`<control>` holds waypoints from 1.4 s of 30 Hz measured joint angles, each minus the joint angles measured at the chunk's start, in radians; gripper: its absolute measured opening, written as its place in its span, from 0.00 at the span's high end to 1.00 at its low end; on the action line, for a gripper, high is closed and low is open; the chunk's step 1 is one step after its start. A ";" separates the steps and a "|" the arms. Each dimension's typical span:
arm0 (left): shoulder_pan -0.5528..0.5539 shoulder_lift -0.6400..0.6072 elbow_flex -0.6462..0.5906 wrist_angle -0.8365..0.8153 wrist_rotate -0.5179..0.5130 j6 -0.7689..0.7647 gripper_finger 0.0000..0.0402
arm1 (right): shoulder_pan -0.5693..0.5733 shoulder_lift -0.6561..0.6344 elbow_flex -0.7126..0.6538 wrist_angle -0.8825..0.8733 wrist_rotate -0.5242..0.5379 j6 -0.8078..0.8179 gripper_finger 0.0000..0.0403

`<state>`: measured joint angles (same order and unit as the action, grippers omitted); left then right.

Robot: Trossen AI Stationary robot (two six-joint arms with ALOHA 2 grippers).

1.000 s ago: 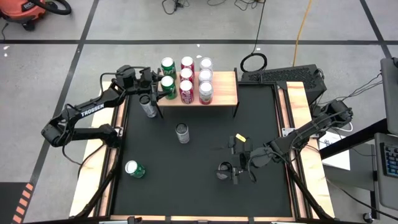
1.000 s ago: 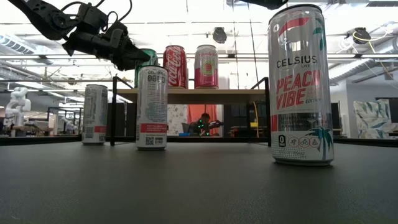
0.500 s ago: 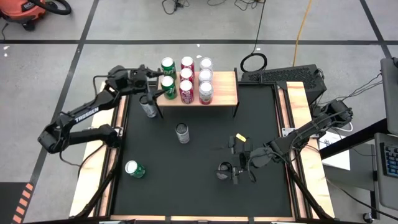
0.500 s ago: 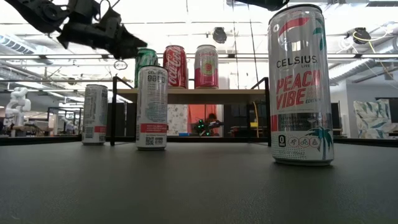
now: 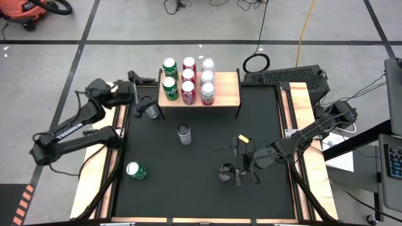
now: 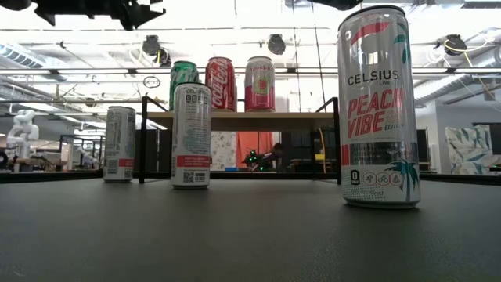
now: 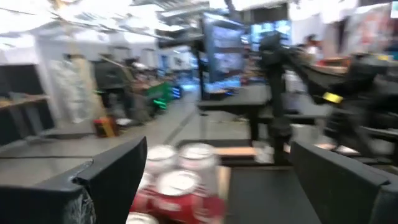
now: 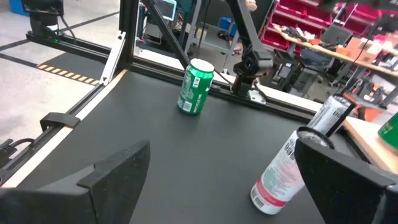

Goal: Place canned beverage on shelf
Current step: Put the top green soda can on the shelf aligned with the other green soda can

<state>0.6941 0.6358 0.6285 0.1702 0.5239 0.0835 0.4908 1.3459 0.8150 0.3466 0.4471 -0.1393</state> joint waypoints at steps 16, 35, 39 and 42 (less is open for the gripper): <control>-0.378 0.152 0.001 -0.279 -0.408 0.040 0.36 | 0.002 -0.113 0.000 -0.121 0.132 0.001 0.06; -0.417 0.395 0.001 -0.180 -0.745 0.086 0.63 | 0.002 -0.113 0.000 -0.212 0.133 0.017 0.06; -0.417 0.395 0.001 -0.208 -0.768 0.087 0.70 | 0.002 -0.113 0.000 -0.228 0.133 0.022 0.06; -0.415 0.395 0.001 -0.247 -0.796 0.090 0.75 | 0.002 -0.113 0.000 -0.228 0.133 0.022 0.06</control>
<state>0.2794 1.0306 0.6296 -0.0769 -0.2723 0.1737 0.4927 1.2327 0.8150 0.1187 0.5797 -0.1169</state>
